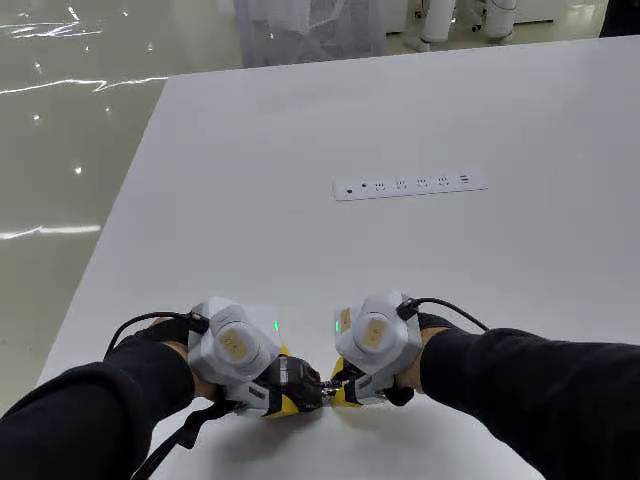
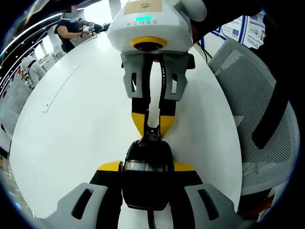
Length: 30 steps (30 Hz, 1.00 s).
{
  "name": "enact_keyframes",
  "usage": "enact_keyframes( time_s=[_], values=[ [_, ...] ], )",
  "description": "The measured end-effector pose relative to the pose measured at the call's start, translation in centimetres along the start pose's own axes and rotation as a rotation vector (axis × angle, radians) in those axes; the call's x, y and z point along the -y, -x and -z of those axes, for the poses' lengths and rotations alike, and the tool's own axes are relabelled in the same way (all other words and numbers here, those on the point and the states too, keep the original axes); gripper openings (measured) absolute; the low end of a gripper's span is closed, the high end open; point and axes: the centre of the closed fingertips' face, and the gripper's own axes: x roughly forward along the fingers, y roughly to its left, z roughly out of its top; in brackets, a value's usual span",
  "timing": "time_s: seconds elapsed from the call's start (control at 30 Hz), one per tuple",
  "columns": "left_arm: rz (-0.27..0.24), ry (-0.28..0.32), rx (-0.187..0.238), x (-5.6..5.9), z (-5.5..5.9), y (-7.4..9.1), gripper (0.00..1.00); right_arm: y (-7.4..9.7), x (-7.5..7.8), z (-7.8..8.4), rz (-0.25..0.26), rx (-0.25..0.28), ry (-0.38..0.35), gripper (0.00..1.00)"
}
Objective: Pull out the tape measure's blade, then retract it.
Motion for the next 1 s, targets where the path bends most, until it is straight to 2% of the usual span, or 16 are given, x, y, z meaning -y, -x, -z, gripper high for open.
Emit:
enact_keyframes(
  time_s=[1.0],
  values=[
    [-0.008,-0.007,-0.011,0.0,-0.1,0.0,0.32,1.0,0.0,1.2,0.01,-0.005,-0.019,0.08]
  ],
)
